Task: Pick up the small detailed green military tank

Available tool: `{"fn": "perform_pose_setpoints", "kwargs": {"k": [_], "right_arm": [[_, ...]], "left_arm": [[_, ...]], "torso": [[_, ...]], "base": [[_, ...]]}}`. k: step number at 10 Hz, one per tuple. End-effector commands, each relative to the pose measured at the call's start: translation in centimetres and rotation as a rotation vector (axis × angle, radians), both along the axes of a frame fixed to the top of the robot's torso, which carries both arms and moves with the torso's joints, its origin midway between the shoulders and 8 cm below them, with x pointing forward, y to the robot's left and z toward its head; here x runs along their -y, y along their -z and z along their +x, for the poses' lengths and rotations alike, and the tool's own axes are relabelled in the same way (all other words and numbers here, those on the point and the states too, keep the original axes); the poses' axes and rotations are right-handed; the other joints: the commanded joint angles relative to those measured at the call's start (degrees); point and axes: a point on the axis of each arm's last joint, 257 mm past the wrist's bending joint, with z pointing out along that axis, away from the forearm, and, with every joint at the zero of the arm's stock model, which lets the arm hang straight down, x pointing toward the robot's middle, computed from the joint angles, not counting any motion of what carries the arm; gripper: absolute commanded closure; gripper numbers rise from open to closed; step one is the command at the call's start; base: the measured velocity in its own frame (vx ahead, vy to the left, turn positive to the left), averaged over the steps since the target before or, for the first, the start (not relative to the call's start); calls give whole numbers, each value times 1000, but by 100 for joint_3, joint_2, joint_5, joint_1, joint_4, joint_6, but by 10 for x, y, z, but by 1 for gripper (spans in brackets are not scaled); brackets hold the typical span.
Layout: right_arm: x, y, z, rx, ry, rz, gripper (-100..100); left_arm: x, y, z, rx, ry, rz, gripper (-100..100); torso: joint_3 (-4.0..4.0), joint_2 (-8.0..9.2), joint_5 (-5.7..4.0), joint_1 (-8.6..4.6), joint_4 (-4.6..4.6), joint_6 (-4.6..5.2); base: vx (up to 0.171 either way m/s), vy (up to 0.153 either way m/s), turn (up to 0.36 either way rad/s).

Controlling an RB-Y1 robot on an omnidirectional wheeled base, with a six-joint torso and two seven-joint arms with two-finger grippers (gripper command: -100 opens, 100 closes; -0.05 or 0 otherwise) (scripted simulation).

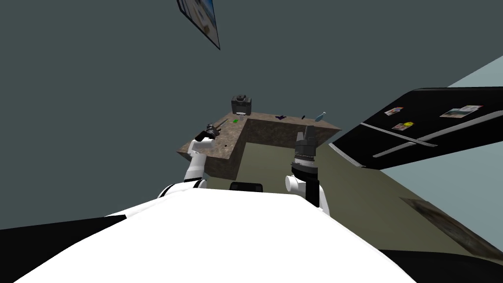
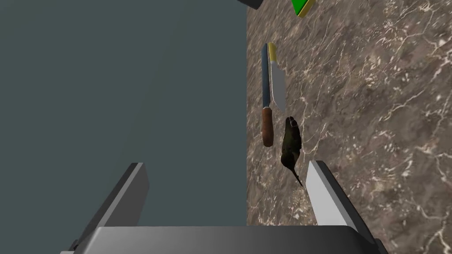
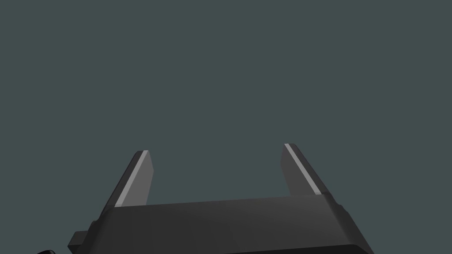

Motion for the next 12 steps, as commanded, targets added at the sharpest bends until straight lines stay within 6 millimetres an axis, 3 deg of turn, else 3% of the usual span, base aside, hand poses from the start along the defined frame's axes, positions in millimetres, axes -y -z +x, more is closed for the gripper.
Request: {"fn": "perform_pose_setpoints", "kwargs": {"k": [1,4,12], "right_arm": [[0,0,0,0,0,0,0],[0,0,0,0,0,0,0],[0,0,0,0,0,0,0]], "left_arm": [[1,15,4,-51,-3,-31,-100],[5,32,19,-132,-5,-120,-100],[21,83,24,-362,-9,-262,-100]], "torso": [[0,0,0,0,0,0],[-1,-1,1,2,-1,0],[-1,-2,1,2,-1,0]], "base": [[6,8,9],[7,12,11],[7,10,3]]}}
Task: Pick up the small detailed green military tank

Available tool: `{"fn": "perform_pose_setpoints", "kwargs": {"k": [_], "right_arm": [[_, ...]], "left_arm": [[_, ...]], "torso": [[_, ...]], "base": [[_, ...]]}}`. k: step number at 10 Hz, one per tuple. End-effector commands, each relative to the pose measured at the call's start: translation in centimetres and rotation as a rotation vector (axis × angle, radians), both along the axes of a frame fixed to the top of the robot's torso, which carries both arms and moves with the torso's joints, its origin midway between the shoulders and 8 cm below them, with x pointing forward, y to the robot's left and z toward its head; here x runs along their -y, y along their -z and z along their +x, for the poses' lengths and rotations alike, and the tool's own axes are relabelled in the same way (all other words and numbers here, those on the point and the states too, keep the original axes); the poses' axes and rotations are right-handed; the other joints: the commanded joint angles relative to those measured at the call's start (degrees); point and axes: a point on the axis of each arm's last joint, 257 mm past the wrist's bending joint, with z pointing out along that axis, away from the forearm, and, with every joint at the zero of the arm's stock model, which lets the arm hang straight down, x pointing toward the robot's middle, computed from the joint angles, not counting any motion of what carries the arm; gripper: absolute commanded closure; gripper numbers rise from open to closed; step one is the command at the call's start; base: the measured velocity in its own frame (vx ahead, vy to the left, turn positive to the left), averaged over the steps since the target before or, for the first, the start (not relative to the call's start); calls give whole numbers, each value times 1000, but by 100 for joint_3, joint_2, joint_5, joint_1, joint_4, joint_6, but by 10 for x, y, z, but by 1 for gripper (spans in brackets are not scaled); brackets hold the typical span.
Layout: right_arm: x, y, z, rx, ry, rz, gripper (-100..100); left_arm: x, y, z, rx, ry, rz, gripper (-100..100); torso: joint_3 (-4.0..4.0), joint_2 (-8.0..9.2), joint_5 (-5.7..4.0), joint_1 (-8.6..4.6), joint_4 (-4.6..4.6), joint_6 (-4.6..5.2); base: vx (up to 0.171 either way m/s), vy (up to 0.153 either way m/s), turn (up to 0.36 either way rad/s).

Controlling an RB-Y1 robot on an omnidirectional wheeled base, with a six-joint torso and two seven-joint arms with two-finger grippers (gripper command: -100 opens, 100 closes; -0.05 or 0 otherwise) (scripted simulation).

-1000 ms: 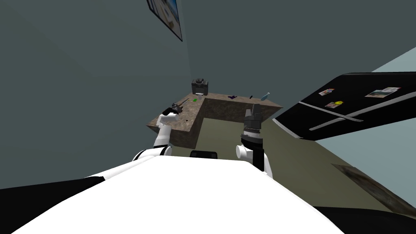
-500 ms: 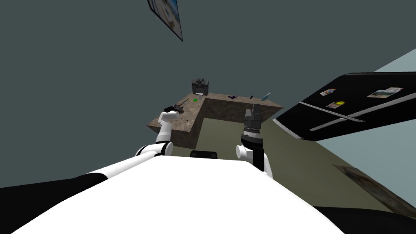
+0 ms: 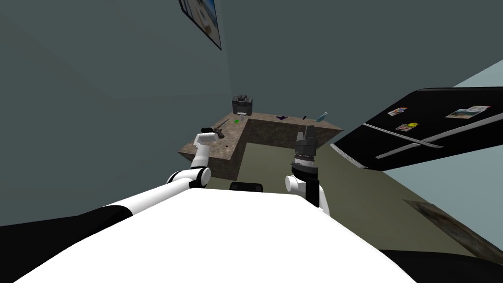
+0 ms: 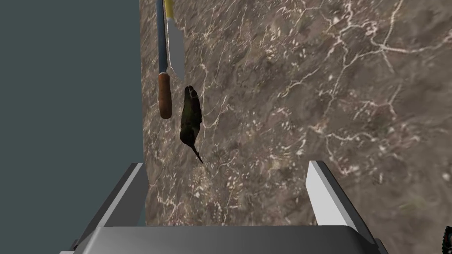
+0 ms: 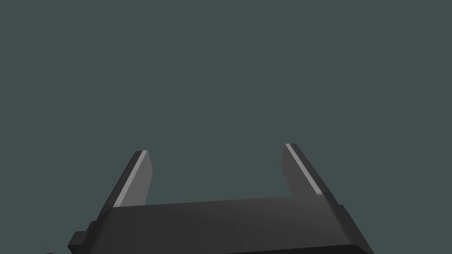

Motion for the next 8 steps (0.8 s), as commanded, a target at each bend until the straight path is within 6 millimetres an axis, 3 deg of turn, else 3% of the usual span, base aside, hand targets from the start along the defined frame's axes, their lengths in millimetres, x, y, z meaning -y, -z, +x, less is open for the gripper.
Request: {"fn": "perform_pose_setpoints", "kwargs": {"k": [1,8], "right_arm": [[0,0,0,0,0,0,0],[0,0,0,0,0,0,0]], "left_arm": [[0,8,-3,-32,1,-11,-100],[29,51,-11,-265,6,-151,-100]], "torso": [[0,0,0,0,0,0],[0,0,0,0,0,0]], "base": [[0,0,0],[9,13,-2]]}}
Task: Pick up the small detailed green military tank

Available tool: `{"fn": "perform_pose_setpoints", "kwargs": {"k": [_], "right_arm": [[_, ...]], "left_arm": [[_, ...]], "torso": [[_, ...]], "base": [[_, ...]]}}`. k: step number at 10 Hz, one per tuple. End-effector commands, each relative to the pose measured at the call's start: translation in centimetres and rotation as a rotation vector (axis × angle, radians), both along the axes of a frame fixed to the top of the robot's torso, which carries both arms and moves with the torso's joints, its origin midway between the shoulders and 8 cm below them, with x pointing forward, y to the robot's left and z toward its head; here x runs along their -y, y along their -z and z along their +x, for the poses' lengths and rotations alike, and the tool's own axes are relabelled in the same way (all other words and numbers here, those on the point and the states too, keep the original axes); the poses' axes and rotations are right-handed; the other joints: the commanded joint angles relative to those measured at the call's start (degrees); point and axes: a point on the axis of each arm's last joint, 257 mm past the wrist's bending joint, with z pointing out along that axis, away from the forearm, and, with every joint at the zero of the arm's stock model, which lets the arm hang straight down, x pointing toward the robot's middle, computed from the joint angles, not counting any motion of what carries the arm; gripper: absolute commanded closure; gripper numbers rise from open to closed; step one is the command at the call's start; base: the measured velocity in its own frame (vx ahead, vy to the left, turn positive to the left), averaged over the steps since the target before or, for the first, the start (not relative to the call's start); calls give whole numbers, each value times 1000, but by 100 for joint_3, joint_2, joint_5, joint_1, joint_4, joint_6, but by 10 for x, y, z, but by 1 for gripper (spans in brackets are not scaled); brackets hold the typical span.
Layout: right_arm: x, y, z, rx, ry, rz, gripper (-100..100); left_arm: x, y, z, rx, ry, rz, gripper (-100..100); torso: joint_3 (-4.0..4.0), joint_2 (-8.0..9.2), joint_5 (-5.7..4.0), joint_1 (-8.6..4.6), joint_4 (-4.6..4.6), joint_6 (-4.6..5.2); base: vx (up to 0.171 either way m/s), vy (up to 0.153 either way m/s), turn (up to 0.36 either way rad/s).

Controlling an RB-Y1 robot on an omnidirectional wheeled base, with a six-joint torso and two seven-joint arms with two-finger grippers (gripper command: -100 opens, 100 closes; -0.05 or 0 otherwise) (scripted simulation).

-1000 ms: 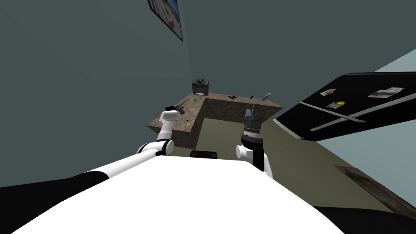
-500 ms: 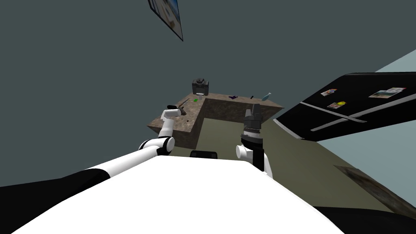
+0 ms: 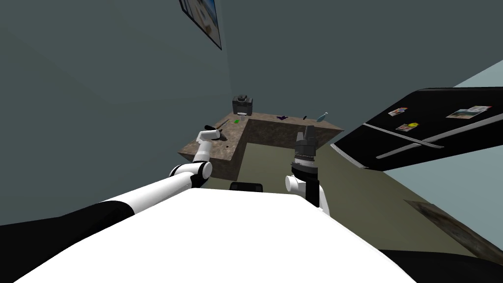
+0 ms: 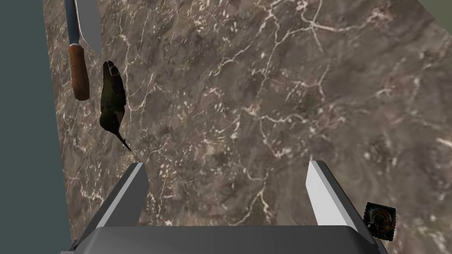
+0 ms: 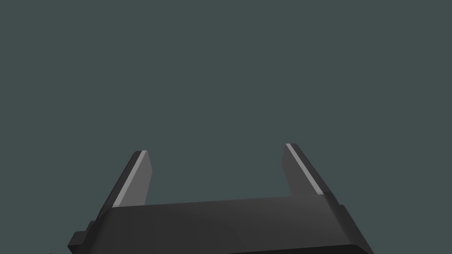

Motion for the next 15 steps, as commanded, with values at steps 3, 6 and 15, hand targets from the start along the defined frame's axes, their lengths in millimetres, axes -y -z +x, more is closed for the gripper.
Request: {"fn": "perform_pose_setpoints", "kwargs": {"k": [3,6,15], "right_arm": [[0,0,0,0,0,0,0],[0,0,0,0,0,0,0],[0,0,0,0,0,0,0]], "left_arm": [[13,19,-12,-114,5,-49,-100],[27,33,-22,-207,9,-95,-100],[59,71,-70,-484,26,-181,-100]], "torso": [[0,0,0,0,0,0],[0,1,0,-1,0,-1],[2,3,0,0,1,-1]], "base": [[8,13,-5],[10,13,-6],[6,15,-7]]}}
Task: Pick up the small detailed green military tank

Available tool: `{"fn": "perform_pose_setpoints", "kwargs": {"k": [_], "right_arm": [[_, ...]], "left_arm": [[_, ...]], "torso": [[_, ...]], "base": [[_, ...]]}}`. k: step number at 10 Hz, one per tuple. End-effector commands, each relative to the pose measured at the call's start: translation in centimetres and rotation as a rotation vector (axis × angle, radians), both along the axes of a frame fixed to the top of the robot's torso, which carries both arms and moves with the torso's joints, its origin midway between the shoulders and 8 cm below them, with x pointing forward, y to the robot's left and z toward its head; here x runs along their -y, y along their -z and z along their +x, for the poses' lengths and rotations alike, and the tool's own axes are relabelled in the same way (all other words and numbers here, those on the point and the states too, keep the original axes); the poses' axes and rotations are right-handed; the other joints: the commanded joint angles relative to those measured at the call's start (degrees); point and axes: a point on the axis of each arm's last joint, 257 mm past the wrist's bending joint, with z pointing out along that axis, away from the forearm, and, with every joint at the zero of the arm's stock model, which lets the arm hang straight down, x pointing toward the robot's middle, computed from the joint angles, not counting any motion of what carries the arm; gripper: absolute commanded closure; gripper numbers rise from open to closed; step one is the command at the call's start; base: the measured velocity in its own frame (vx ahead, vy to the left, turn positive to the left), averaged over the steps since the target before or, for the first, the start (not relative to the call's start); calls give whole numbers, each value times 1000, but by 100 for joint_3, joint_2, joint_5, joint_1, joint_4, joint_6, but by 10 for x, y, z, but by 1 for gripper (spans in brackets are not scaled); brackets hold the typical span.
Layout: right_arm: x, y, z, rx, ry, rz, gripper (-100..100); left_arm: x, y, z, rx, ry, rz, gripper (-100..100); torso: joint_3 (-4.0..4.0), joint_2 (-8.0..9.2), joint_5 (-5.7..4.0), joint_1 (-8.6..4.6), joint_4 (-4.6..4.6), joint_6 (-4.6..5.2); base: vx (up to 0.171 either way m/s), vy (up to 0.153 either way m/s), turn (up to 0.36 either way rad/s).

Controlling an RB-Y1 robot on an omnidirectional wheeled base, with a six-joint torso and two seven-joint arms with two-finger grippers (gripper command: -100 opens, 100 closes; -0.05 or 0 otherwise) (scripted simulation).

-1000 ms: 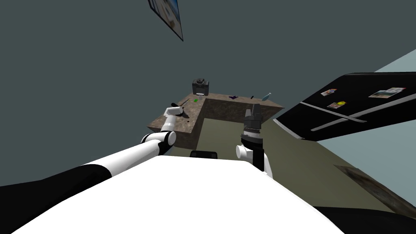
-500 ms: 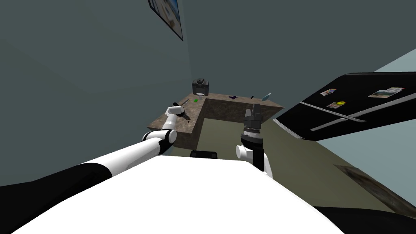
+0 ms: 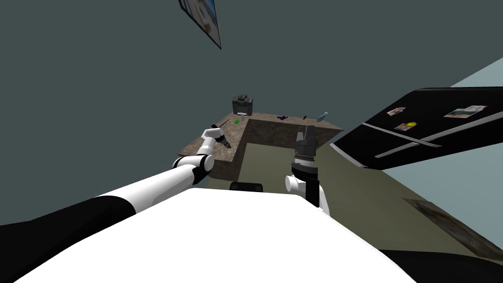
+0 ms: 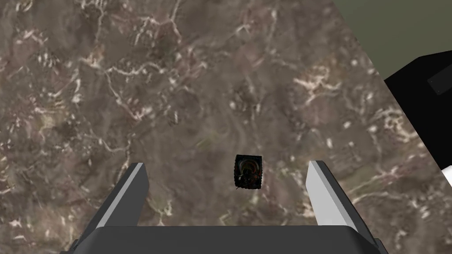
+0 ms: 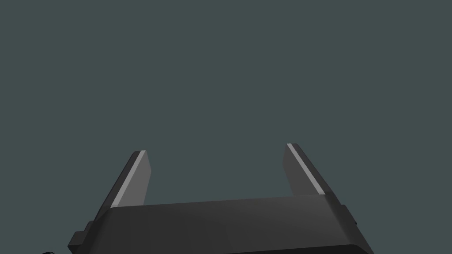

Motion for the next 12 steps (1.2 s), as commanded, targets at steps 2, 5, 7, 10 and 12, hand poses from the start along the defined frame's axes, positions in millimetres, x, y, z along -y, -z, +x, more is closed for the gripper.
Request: {"fn": "perform_pose_setpoints", "kwargs": {"k": [2,5,7,10,12], "right_arm": [[0,0,0,0,0,0,0],[0,0,0,0,0,0,0],[0,0,0,0,0,0,0],[0,0,0,0,0,0,0],[0,0,0,0,0,0,0]], "left_arm": [[2,5,-7,-26,2,-7,-100],[3,22,-12,-31,5,-8,-100],[3,24,-13,-33,5,-8,-100],[4,25,-13,-31,7,-10,100],[4,24,-12,-30,7,-9,100]], "torso": [[1,3,0,0,0,0],[-4,-8,-1,-9,-2,0],[-11,-19,-2,-11,-5,0],[-11,-14,2,2,-8,-2],[-18,-23,5,8,-12,-2]], "base": [[-6,11,-1],[30,-8,6],[37,-9,6],[0,0,0],[0,0,0]]}}
